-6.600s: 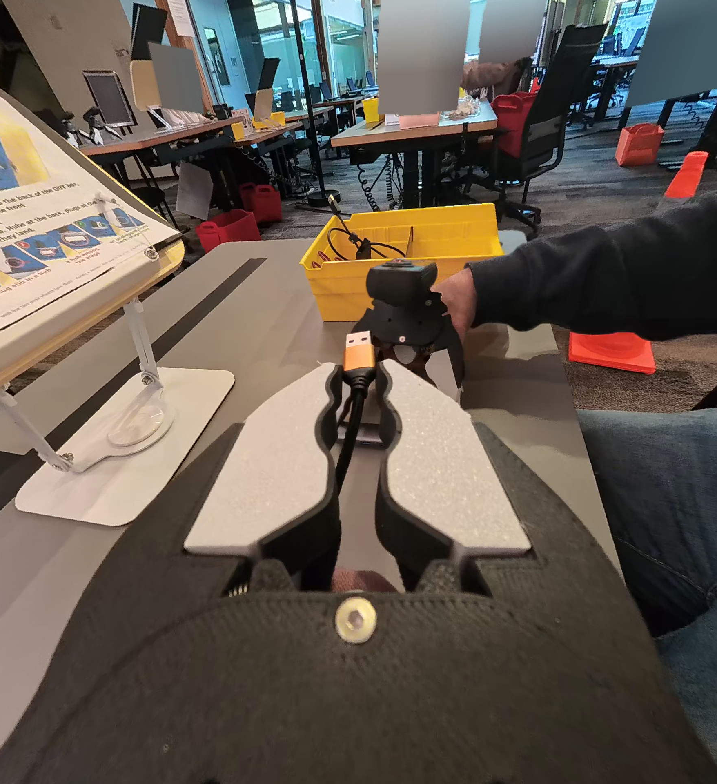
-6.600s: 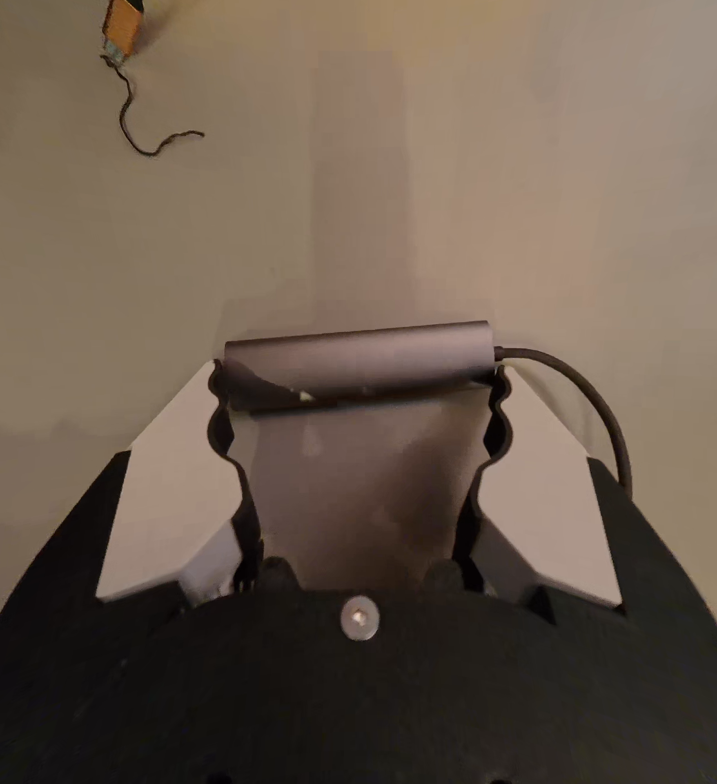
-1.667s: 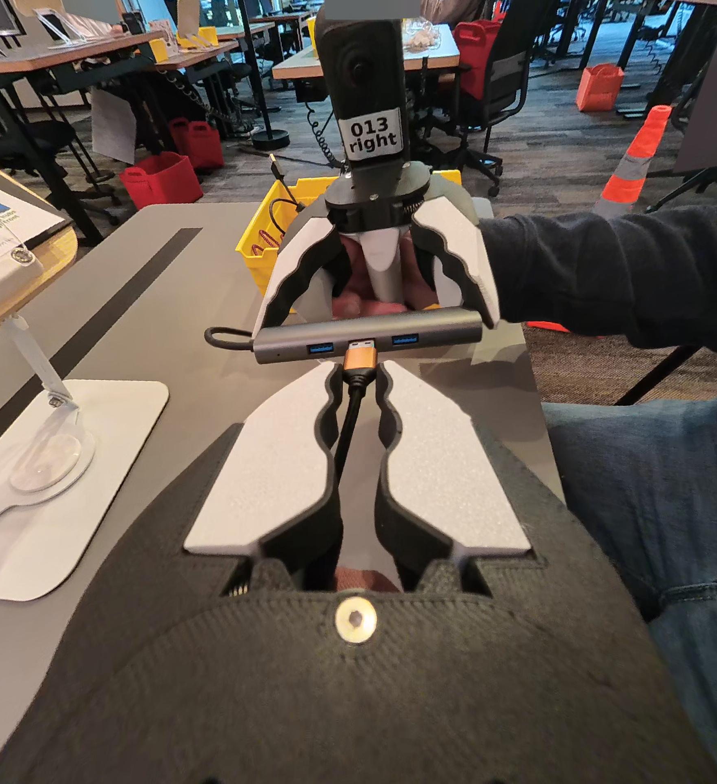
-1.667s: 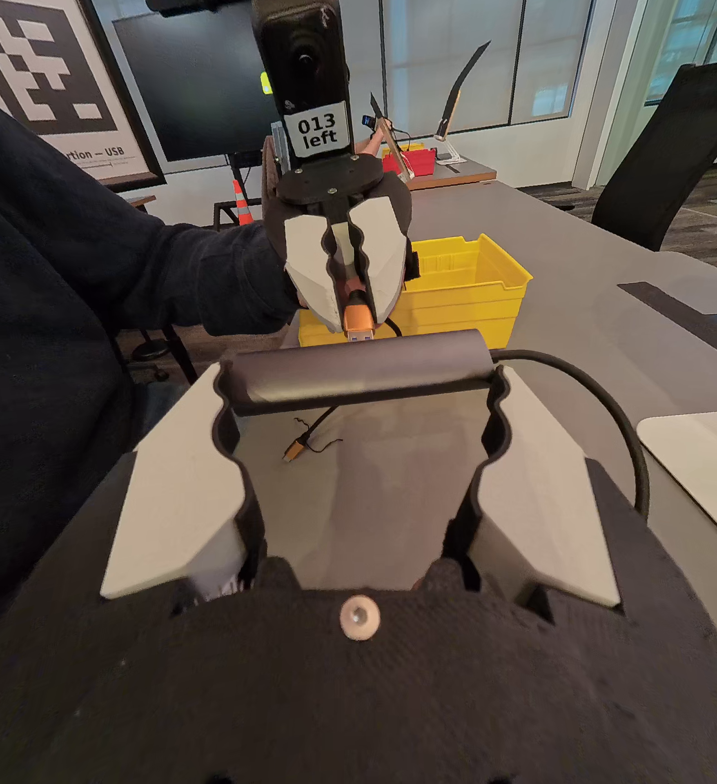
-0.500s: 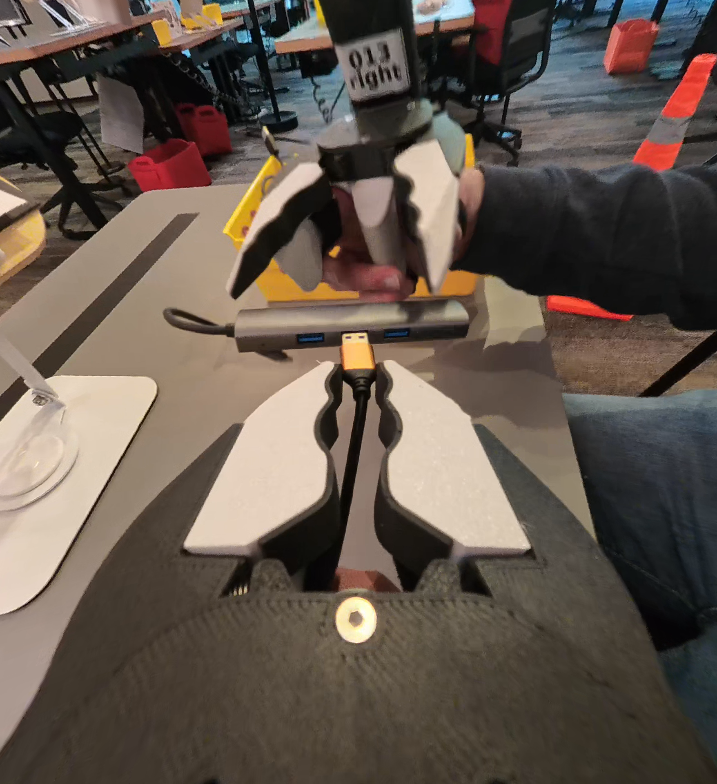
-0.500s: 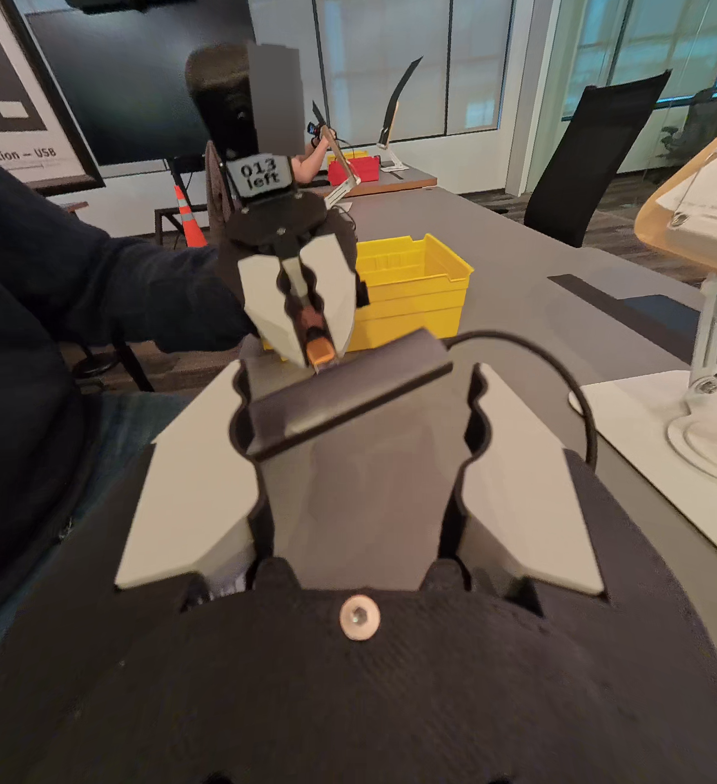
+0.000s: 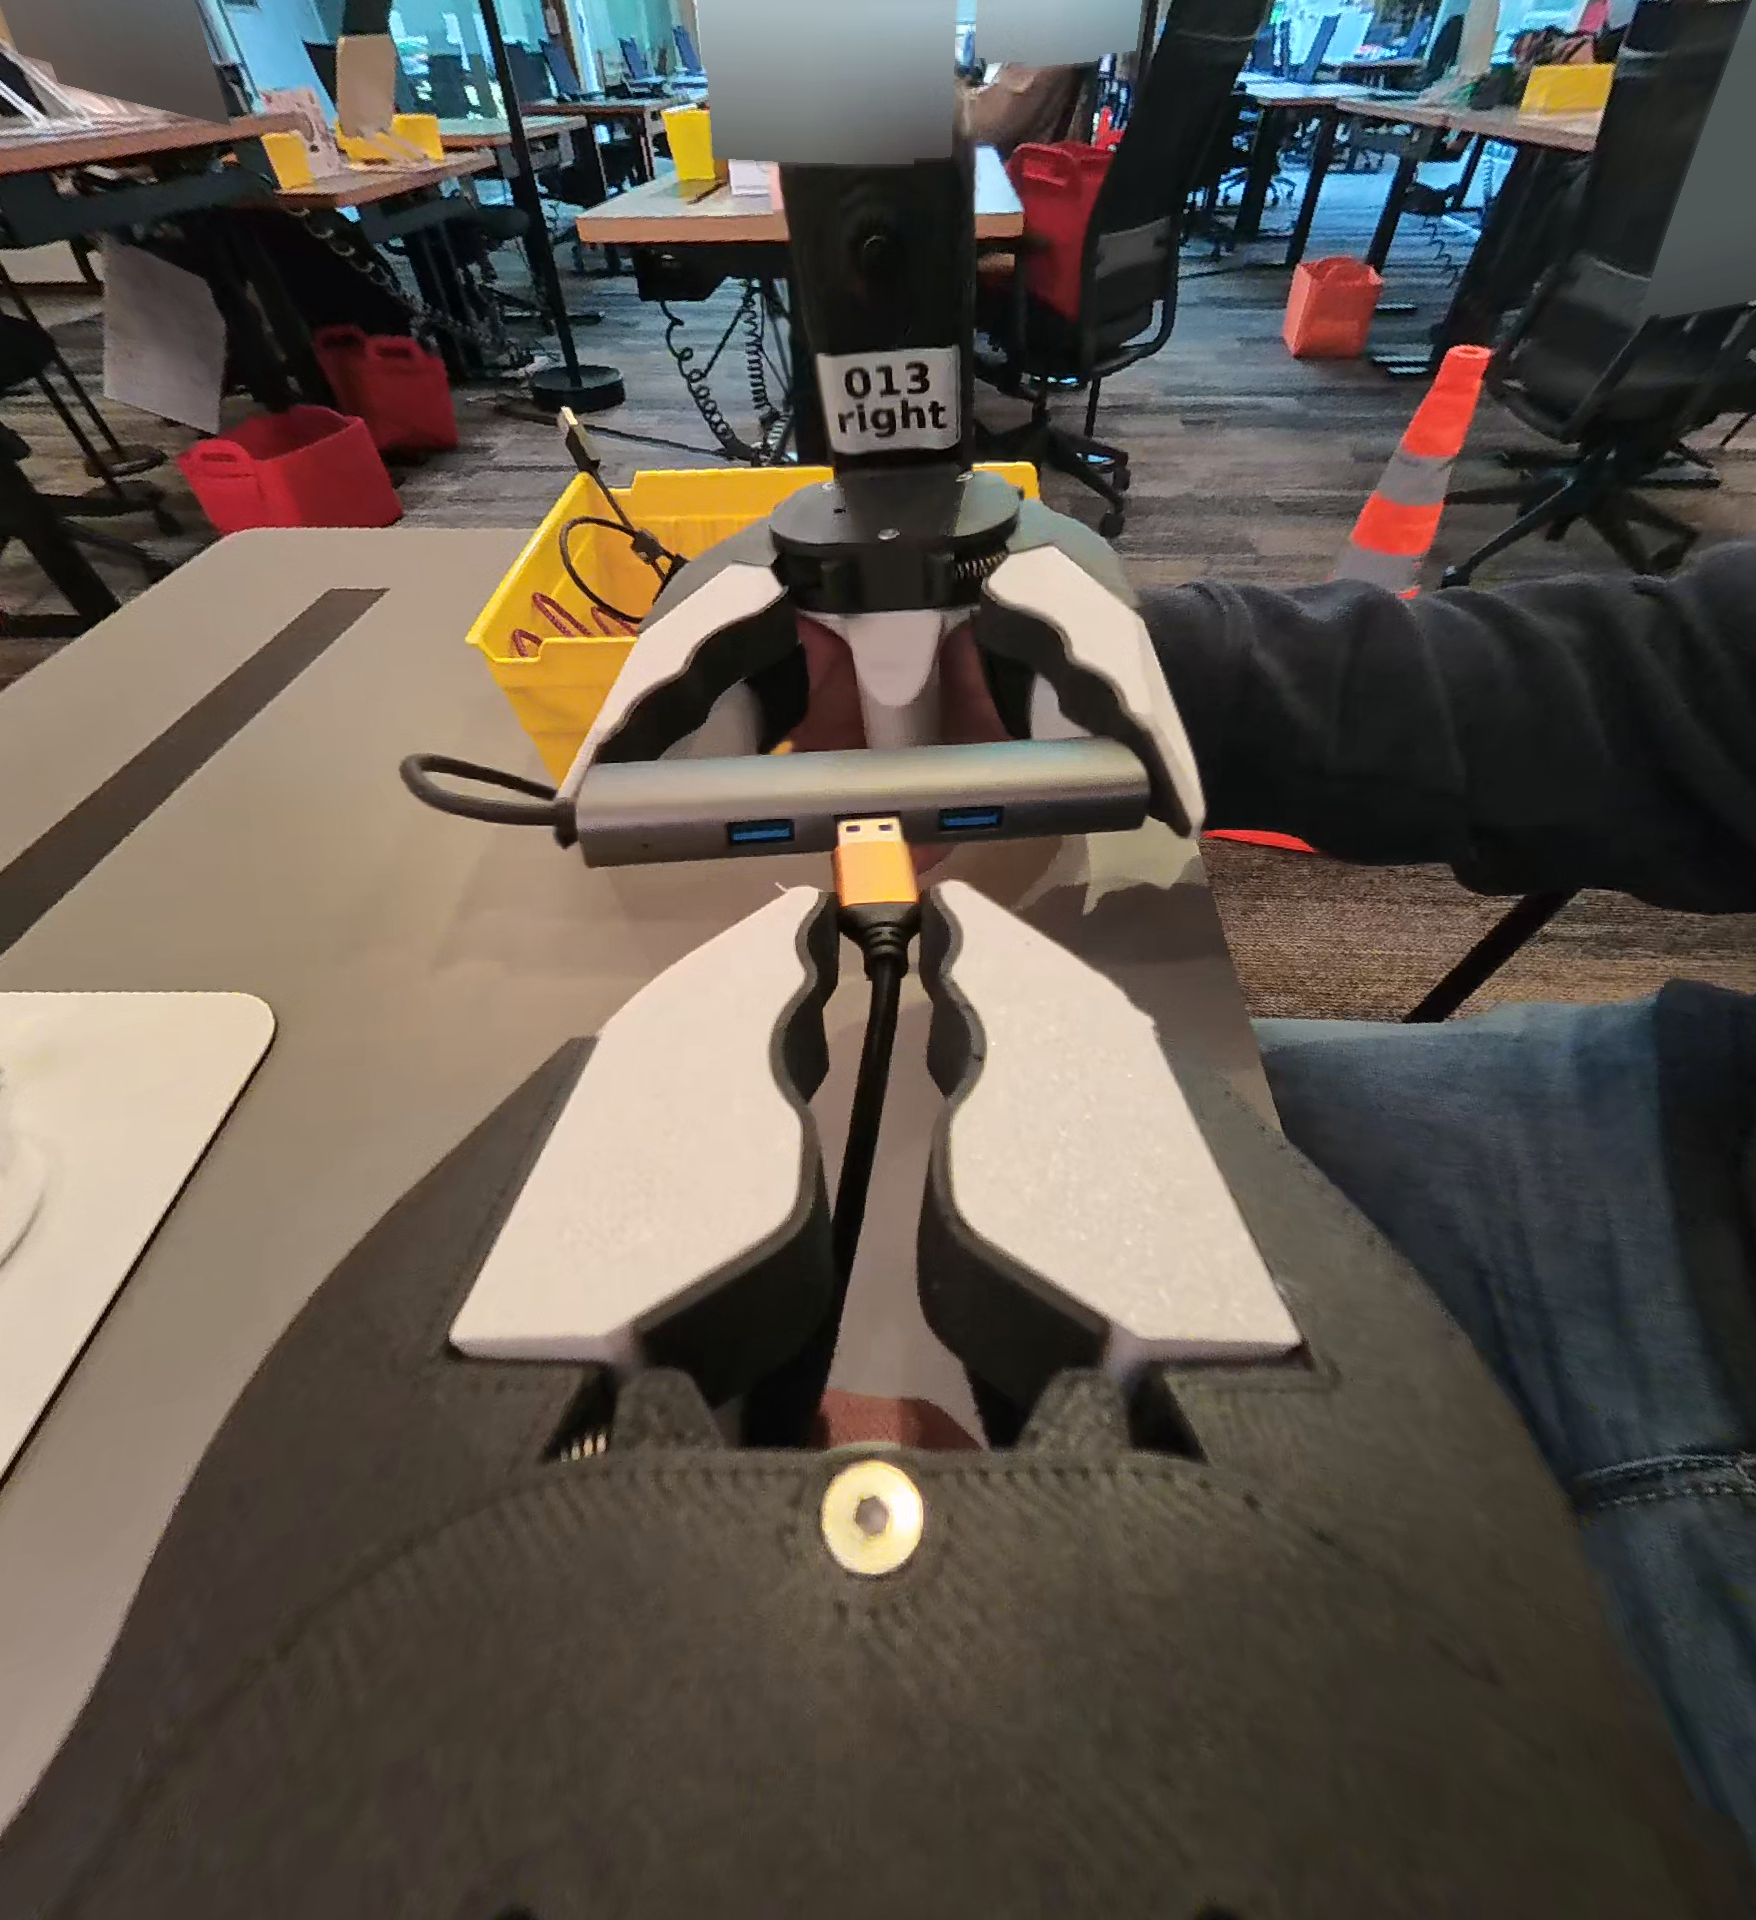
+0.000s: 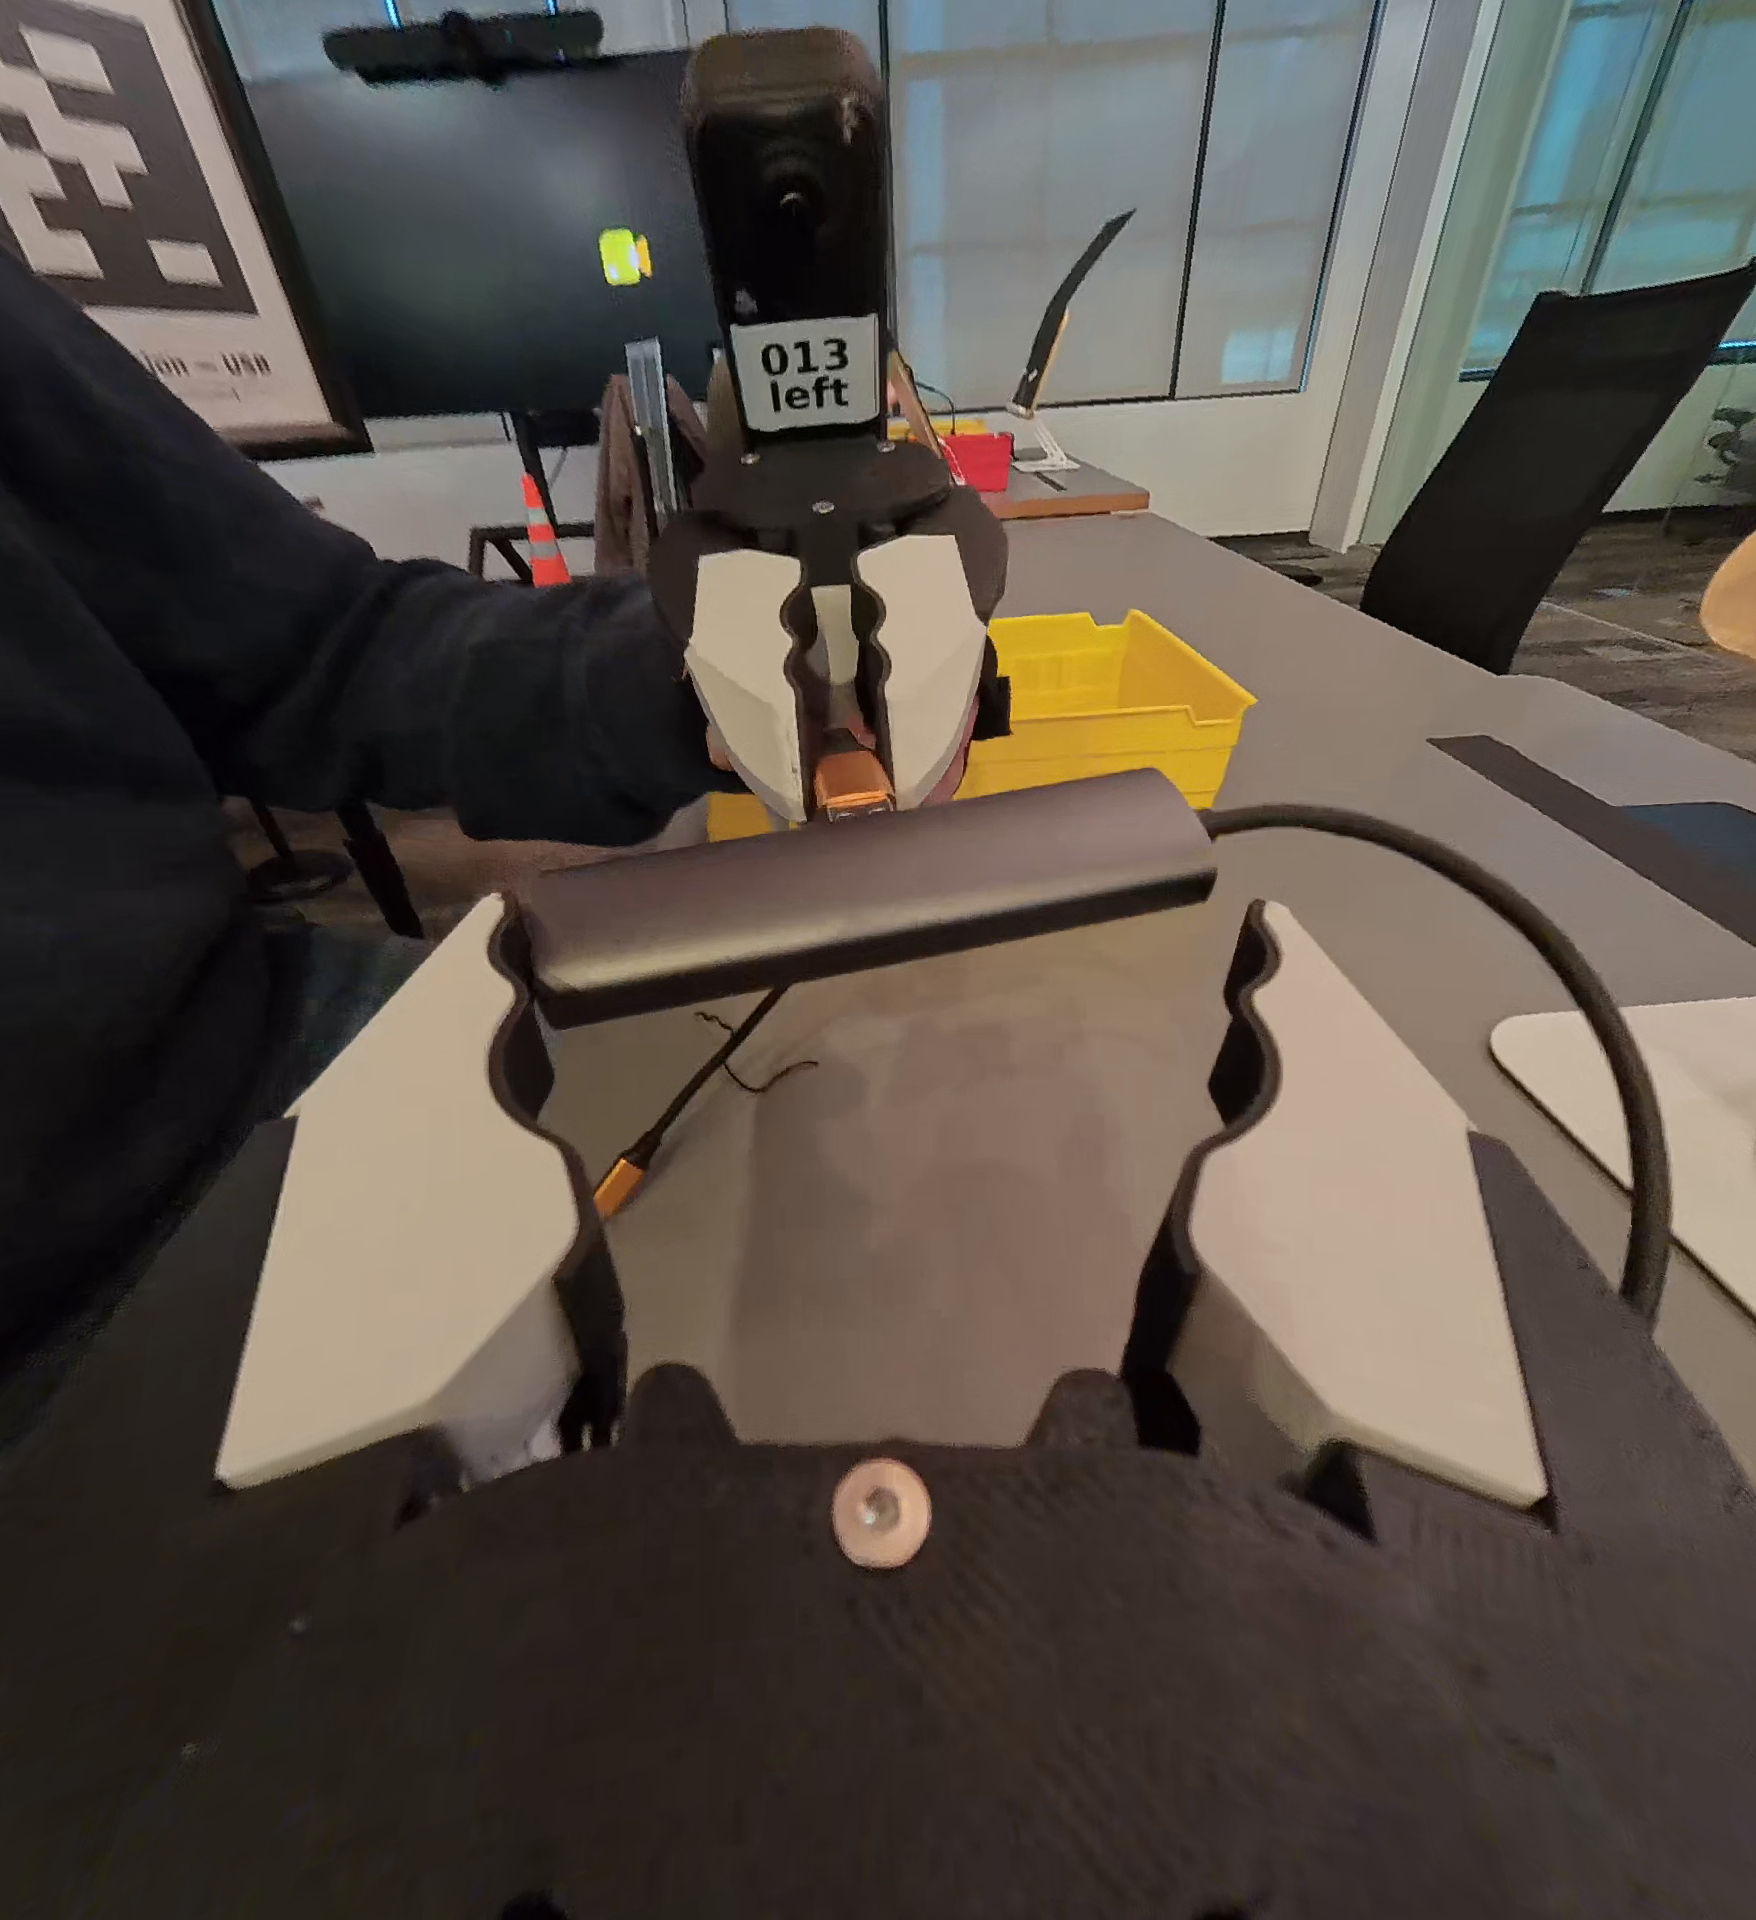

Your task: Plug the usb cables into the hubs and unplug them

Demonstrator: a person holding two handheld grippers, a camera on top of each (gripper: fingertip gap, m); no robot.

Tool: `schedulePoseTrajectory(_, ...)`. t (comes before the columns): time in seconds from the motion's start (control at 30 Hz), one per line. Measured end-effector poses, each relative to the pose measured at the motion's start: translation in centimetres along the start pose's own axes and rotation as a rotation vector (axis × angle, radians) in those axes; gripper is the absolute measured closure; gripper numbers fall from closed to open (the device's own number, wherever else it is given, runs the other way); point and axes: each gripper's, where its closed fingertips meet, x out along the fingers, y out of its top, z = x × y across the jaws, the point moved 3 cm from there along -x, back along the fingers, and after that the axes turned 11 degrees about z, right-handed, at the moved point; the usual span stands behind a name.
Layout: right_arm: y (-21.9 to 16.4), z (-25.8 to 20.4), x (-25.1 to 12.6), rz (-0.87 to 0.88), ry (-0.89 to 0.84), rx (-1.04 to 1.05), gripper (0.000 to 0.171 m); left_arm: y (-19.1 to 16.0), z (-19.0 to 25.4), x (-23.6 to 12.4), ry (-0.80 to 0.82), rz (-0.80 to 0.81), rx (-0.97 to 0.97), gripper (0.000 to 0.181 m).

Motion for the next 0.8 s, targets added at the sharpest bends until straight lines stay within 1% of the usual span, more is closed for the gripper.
schedulePoseTrajectory(0.1, -0.1, -0.1, 0.3, -0.033, -0.018, -0.067, 0.037, 0.3, 0.1, 0.1, -0.035, 0.034, -0.055, 0.167)
schedulePoseTrajectory(0.23, 0.6, -0.6, 0.4, -0.014, -0.014, -0.096, 0.046, 0.3, 0.0, 0.0, -0.067, 0.066, -0.114, 0.167)
schedulePoseTrajectory(0.27, 0.7, -0.6, 0.5, -0.006, -0.012, -0.084, 0.045, 0.4, 0.0, 0.0, -0.071, 0.076, -0.12, 0.167)
schedulePoseTrajectory(0.37, 0.6, -0.3, 0.7, 0.01, -0.026, -0.033, 0.033, 0.5, 0.1, 0.1, -0.08, 0.092, -0.122, 0.167)
schedulePoseTrajectory(0.4, 0.6, -0.2, 0.7, 0.021, -0.025, -0.011, 0.033, 0.5, 0.1, 0.1, -0.077, 0.092, -0.115, 0.167)
schedulePoseTrajectory(0.53, 1.2, -0.6, 0.6, 0.1, -0.005, 0.035, 0.044, 0.7, 0.0, 0.2, -0.077, 0.111, -0.117, 0.166)
schedulePoseTrajectory(0.7, 1.2, -0.8, 0.5, 0.116, -0.008, 0.009, 0.044, 0.8, 0.1, 0.3, -0.093, 0.117, -0.121, 0.167)
schedulePoseTrajectory(0.8, 1.3, -0.8, 0.5, 0.092, -0.023, -0.007, 0.045, 0.7, 0.1, 0.3, -0.085, 0.109, -0.116, 0.167)
